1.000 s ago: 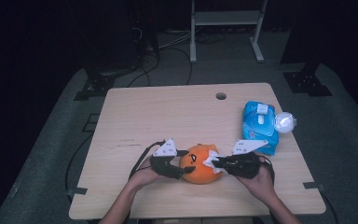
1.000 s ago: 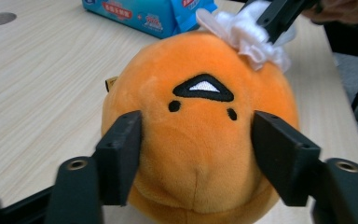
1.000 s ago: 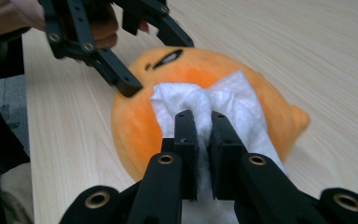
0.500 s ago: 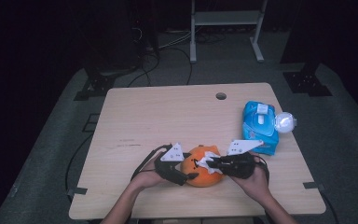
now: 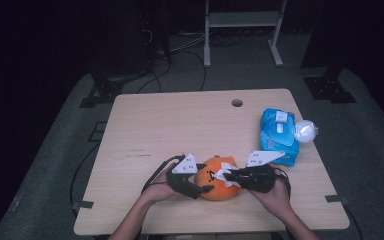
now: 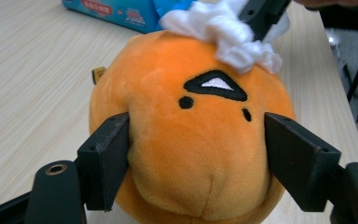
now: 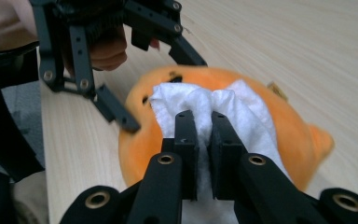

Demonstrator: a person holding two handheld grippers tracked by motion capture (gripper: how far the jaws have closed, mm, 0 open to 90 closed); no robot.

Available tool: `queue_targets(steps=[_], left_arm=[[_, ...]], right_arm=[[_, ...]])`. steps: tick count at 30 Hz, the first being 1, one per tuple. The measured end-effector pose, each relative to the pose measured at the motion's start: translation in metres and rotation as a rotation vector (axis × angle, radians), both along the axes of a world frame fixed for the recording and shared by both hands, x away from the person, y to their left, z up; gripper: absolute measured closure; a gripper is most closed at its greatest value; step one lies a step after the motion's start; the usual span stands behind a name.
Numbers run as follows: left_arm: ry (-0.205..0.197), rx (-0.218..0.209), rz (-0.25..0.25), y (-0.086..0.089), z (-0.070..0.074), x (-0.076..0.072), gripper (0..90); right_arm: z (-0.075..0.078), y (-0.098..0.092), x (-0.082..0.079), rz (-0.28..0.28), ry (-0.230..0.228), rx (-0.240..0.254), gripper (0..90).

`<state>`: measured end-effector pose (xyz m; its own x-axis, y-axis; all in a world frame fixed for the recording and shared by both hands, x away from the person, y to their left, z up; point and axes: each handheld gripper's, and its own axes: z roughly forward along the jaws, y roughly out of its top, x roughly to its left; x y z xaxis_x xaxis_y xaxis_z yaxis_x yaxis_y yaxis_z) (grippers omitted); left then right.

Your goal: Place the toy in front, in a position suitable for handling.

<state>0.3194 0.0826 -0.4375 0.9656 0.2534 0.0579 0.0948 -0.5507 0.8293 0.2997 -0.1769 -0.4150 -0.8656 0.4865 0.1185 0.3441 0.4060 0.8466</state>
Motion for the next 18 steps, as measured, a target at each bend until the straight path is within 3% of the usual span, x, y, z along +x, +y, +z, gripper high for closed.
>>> queue_targets(steps=[3,7,11,17,18], left_arm=[[-0.012,0.001,-0.012,0.001,-0.001,-0.001,27.4],[0.013,-0.026,-0.006,0.004,-0.001,0.002,27.6],[0.048,-0.054,0.018,0.006,-0.002,0.007,18.8],[0.017,-0.022,-0.004,0.002,-0.001,0.004,24.7],[0.003,-0.013,-0.019,0.0,-0.001,0.002,25.5]], right_arm=[[0.002,0.003,0.003,-0.001,-0.014,0.004,82.5],[0.0,-0.007,0.007,-0.039,-0.008,-0.004,82.5],[-0.006,-0.019,0.008,-0.058,0.014,-0.014,82.5],[-0.005,-0.015,0.002,-0.05,0.016,-0.002,82.4],[0.0,-0.004,-0.002,-0.013,0.0,0.001,82.4]])
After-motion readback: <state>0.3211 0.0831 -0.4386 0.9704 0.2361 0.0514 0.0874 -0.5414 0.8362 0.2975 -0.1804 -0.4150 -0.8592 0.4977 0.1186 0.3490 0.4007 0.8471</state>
